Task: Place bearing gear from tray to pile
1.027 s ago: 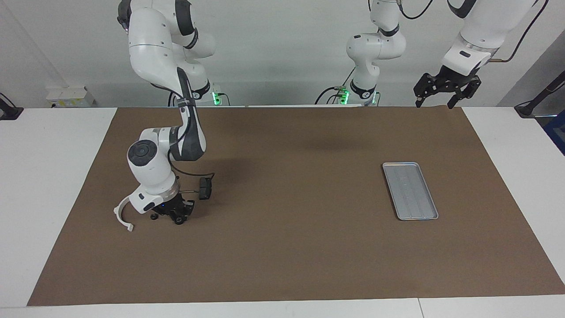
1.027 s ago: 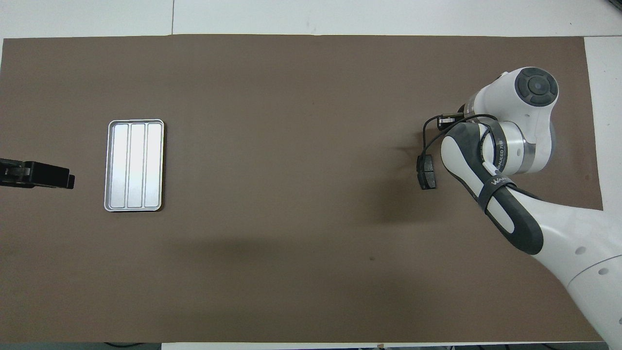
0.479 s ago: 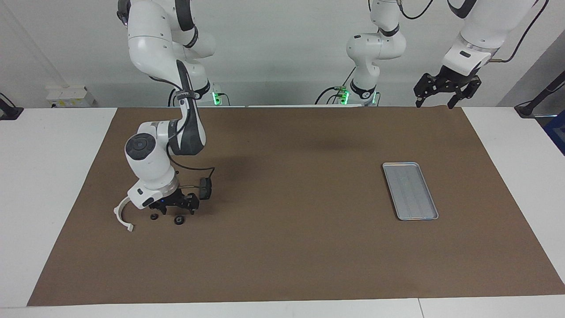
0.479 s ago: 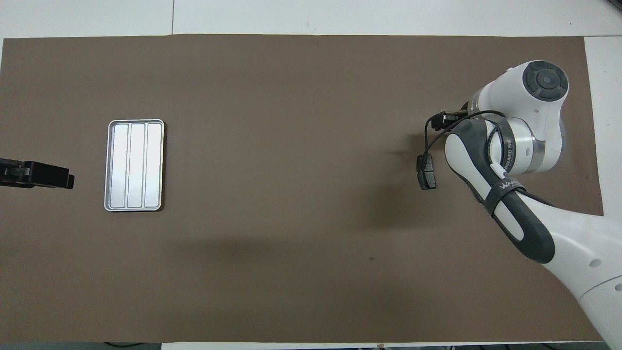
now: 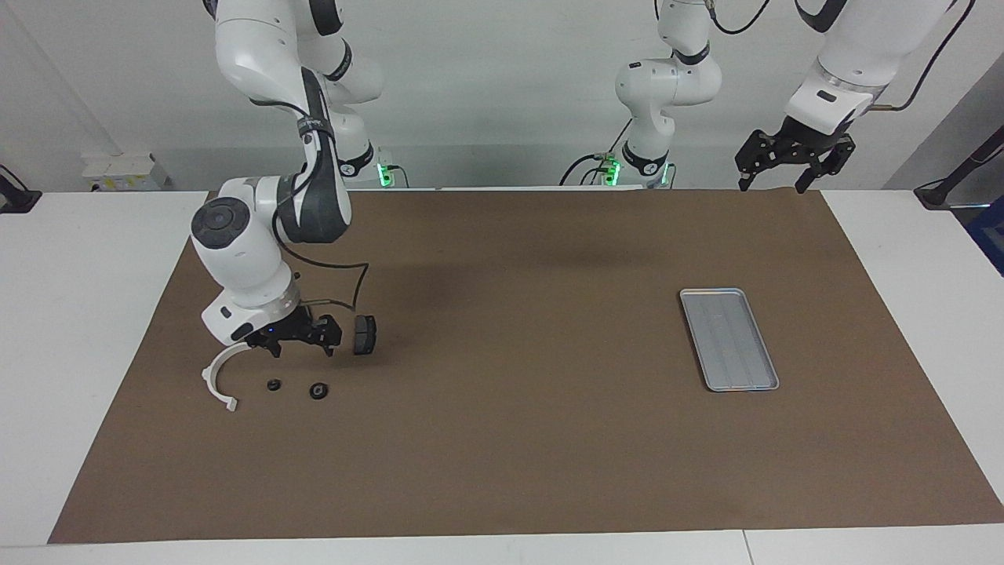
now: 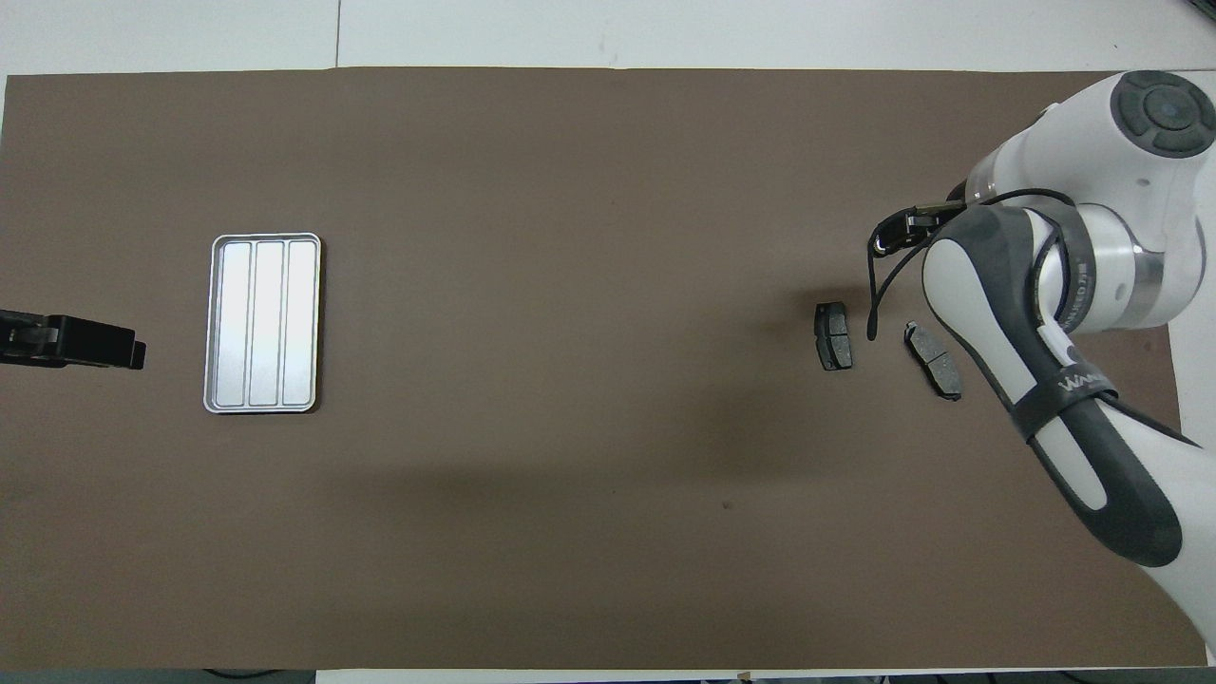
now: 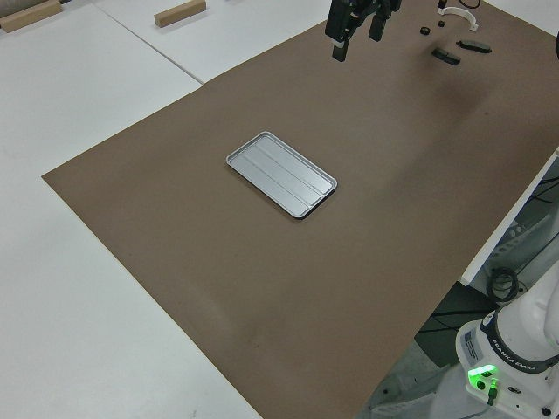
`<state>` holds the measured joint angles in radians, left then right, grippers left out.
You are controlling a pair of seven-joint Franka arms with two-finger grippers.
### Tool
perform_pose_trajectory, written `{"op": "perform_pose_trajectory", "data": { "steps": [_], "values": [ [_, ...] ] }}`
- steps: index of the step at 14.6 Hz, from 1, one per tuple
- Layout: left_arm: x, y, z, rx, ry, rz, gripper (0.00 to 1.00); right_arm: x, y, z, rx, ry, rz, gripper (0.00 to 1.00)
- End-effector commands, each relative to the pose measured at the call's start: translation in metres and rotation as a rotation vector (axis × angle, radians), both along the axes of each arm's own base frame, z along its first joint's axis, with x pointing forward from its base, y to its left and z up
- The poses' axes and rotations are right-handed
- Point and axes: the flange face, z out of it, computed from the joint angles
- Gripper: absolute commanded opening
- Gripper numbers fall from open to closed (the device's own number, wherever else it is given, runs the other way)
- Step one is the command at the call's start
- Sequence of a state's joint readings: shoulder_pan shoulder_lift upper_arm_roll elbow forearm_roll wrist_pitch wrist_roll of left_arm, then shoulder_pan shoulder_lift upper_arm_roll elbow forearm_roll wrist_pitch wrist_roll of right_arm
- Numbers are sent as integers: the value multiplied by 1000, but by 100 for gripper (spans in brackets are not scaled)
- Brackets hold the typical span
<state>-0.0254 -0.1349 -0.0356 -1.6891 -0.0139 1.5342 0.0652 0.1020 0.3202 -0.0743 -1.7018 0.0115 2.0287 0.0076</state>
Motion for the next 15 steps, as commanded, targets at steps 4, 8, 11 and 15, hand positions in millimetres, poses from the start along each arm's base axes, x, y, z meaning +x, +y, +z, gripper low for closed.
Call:
{"op": "perform_pose_trajectory", "data": {
  "steps": [4,8,11,15],
  "values": [
    [0,0,1,-6,5,2,100,-41,-7,112,15,-9,54,100],
    [0,0,1,-6,5,2,100,-77,-5,168,25,-10,64,100],
    [0,0,1,-5,6,2,100,-100,-5,197,31,-8,63,100],
    [1,0,2,-6,3,2,100,-129,-7,224,37,21,57,100]
  ]
}}
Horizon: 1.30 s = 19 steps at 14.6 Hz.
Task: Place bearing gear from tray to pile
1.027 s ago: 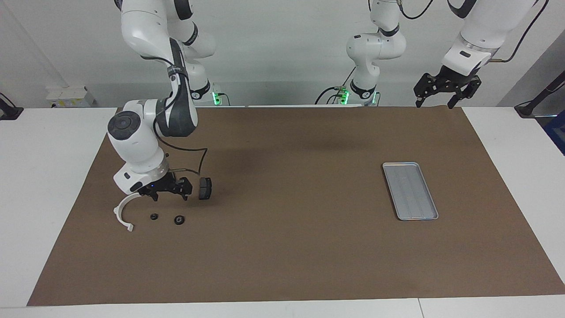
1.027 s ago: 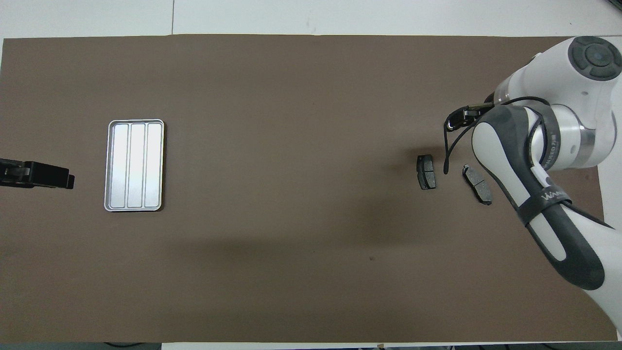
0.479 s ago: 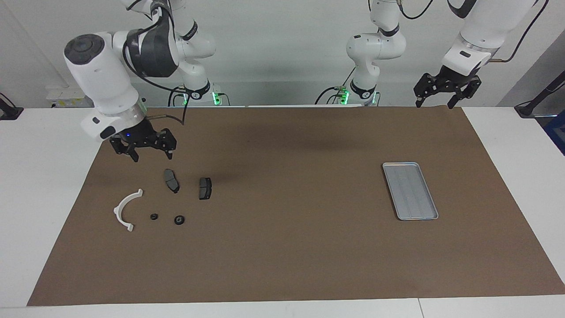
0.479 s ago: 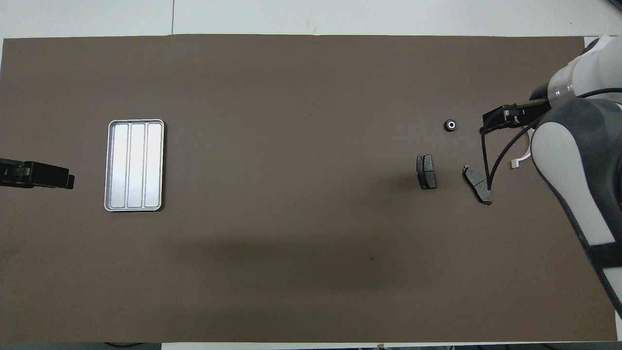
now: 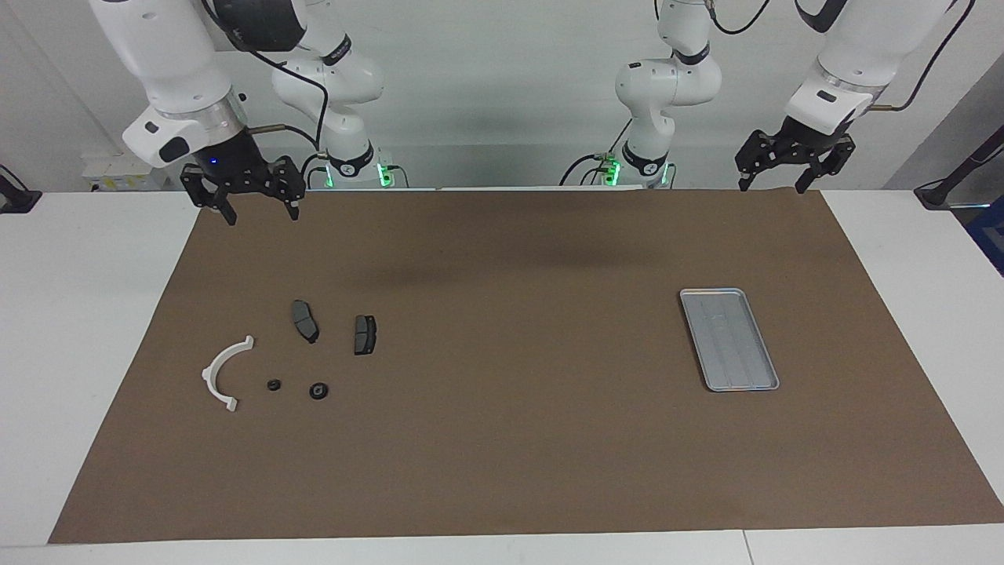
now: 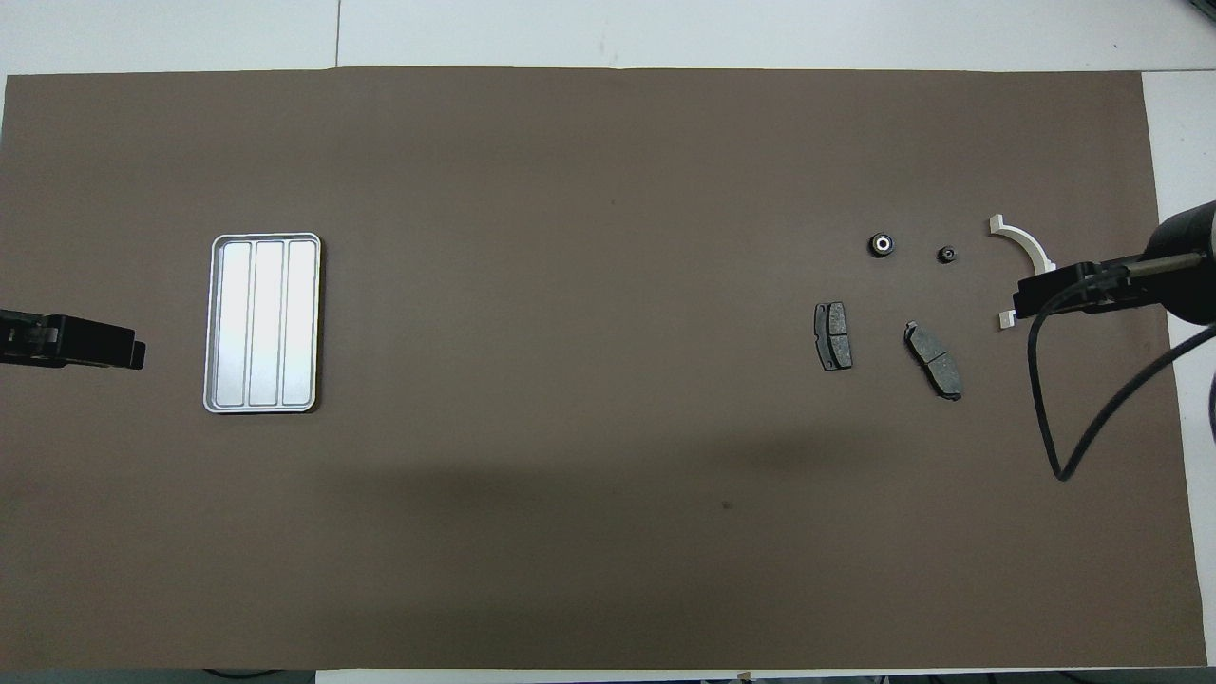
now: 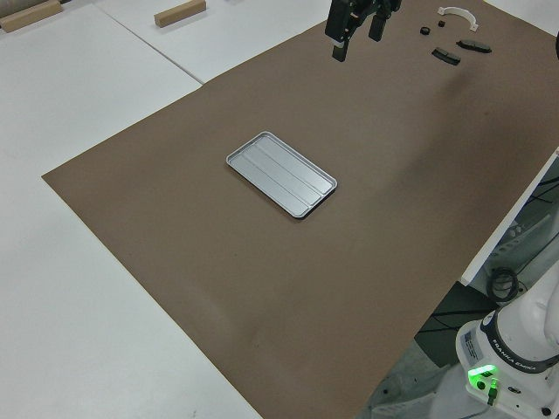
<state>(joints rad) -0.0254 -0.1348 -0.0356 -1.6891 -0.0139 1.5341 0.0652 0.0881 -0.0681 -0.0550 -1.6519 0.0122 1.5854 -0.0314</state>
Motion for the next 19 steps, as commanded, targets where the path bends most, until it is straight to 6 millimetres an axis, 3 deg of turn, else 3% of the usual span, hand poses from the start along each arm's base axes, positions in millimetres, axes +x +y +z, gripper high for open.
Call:
{"op": "perform_pose_trajectory", "data": {
  "steps": [1,7,19],
  "values": [
    [0,0,1,-6,6,2,100,-18,-3,7,5,29,10,100],
    [0,0,1,-6,6,2,100,-26,-6,6,-29,60,15,100],
    [0,0,1,-6,6,2,100,-18,-12,3,-41,33,37,100]
  ]
}}
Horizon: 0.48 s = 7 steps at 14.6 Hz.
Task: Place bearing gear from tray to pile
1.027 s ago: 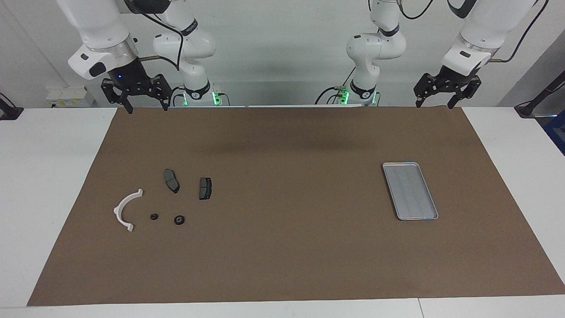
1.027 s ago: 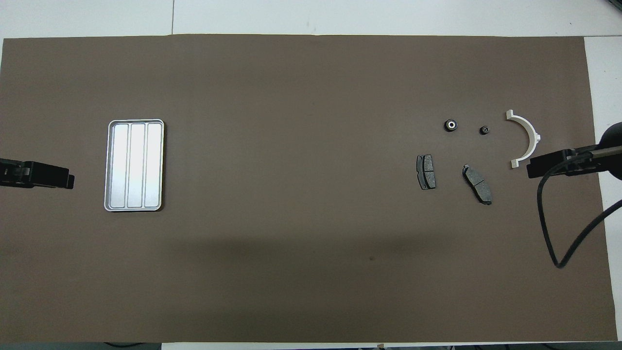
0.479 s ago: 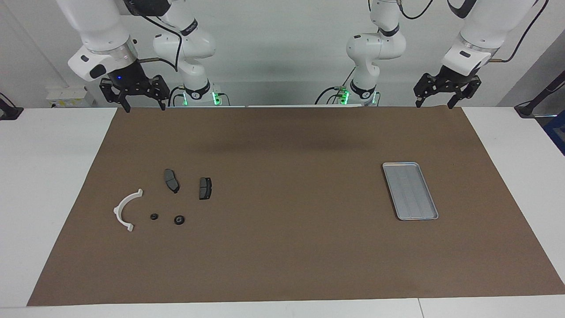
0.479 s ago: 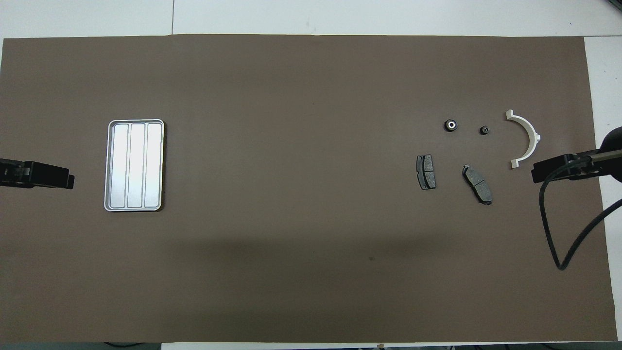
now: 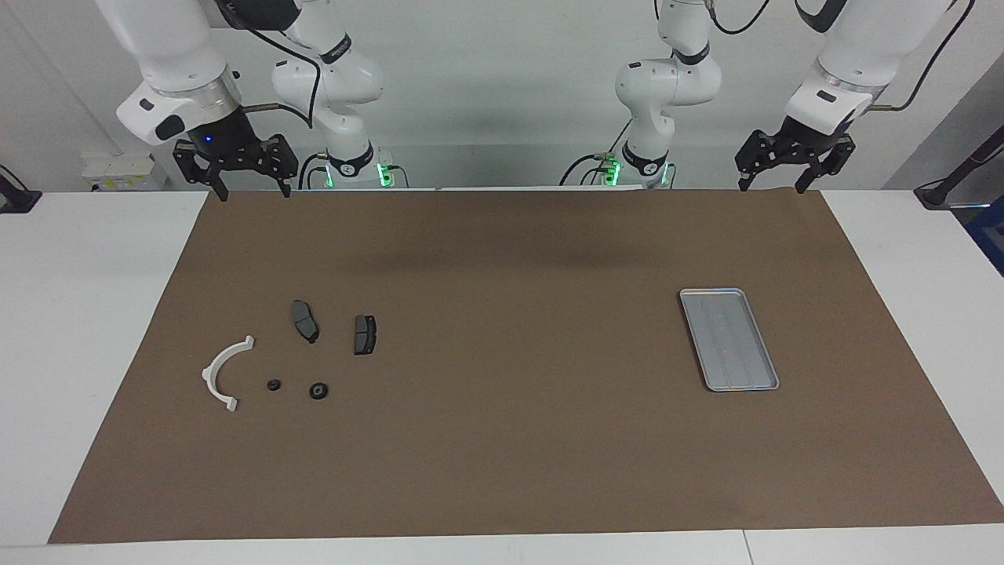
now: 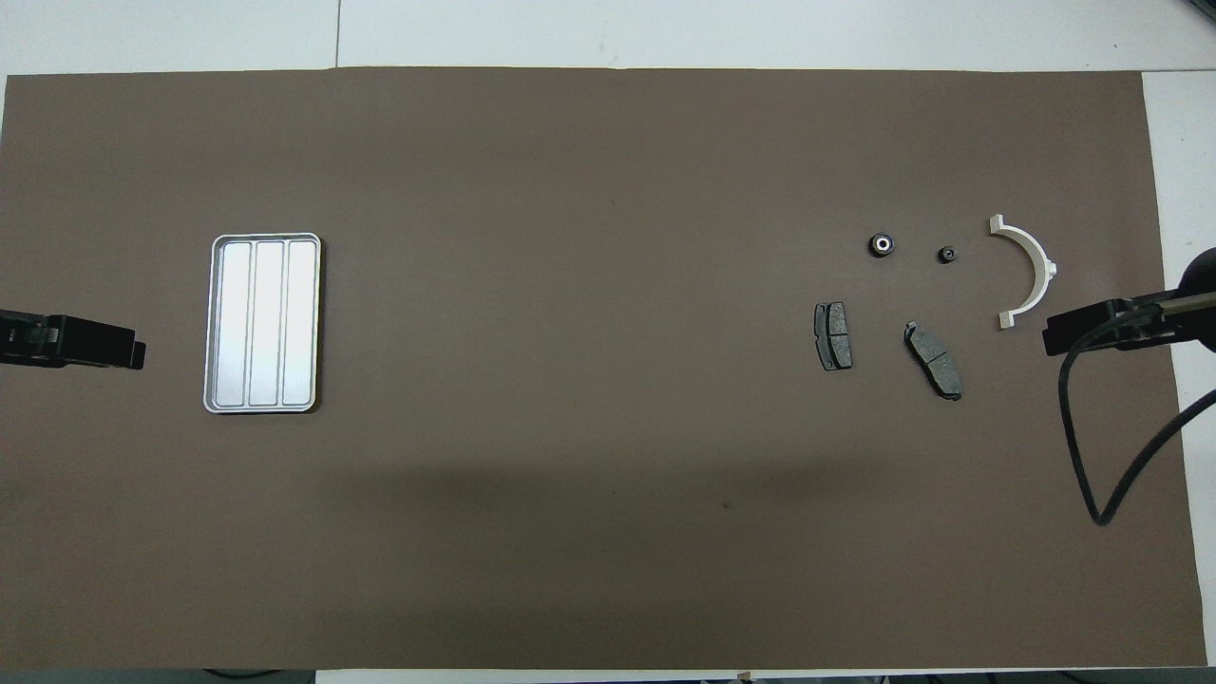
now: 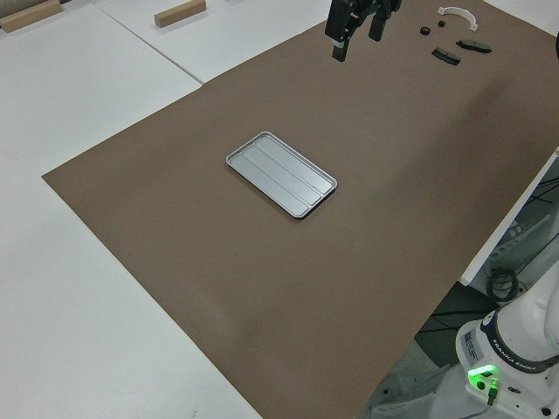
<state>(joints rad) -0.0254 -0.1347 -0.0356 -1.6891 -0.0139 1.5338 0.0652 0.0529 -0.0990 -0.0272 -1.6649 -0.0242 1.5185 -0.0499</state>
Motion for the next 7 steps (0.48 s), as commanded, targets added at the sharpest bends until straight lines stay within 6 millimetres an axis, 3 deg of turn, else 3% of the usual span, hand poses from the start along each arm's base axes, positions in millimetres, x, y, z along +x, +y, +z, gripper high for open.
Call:
{"op": "perform_pose_trajectory", "data": {
  "steps": [1,7],
  "values": [
    [0,0,1,-6,6,2,100,-2,-4,-2,0,-16,23,100],
    [0,0,1,-6,6,2,100,2,-5,-3,6,-28,16,100]
  ]
}}
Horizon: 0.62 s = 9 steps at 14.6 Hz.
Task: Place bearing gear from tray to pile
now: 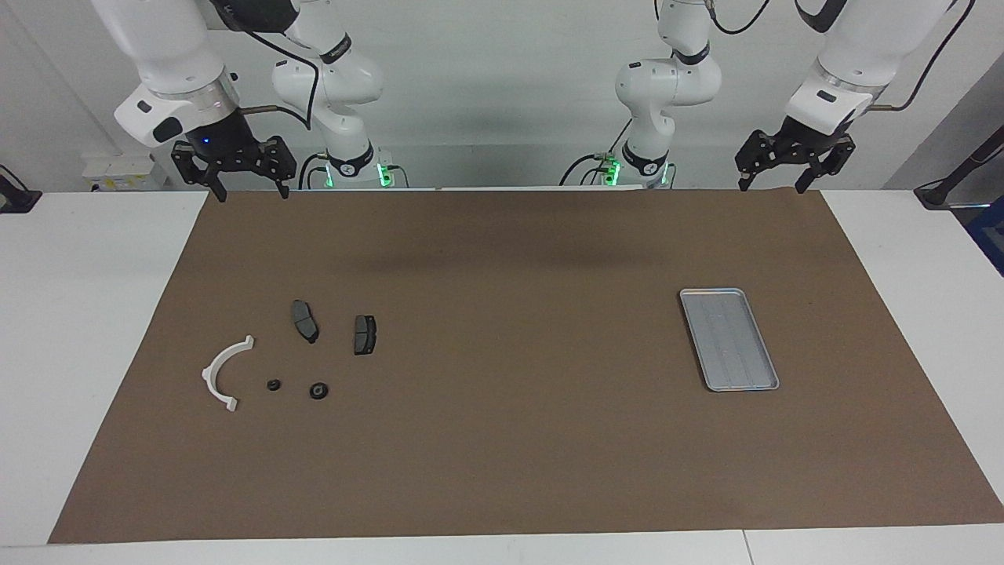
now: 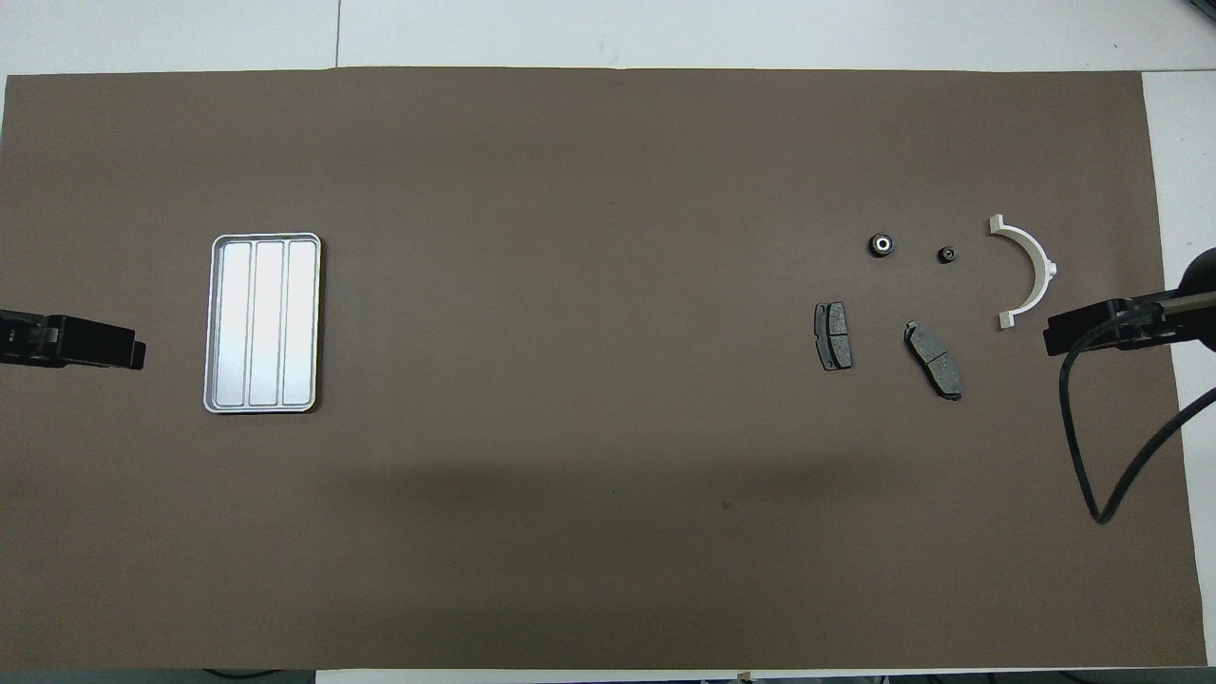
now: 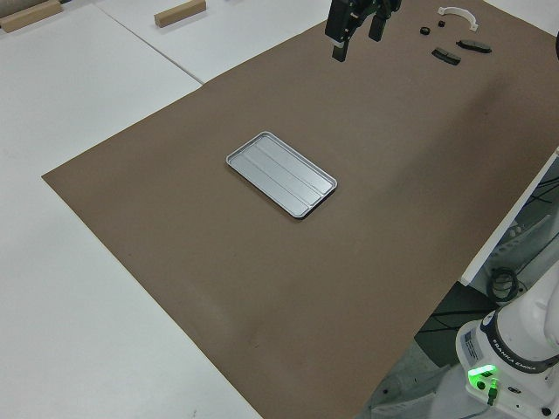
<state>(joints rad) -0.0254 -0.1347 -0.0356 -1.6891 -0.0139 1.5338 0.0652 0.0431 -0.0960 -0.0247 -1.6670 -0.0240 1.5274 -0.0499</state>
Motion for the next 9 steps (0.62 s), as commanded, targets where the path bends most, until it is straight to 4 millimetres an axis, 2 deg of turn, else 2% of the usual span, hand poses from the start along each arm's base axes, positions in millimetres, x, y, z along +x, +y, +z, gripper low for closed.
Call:
{"op": "perform_pose_trajectory", "data": {
  "steps": [1,9],
  "values": [
    [0,0,1,-6,6,2,100,0,2,0,8,-29,27,100],
    [0,0,1,-6,6,2,100,0,7,0,9,-31,26,100]
  ]
}}
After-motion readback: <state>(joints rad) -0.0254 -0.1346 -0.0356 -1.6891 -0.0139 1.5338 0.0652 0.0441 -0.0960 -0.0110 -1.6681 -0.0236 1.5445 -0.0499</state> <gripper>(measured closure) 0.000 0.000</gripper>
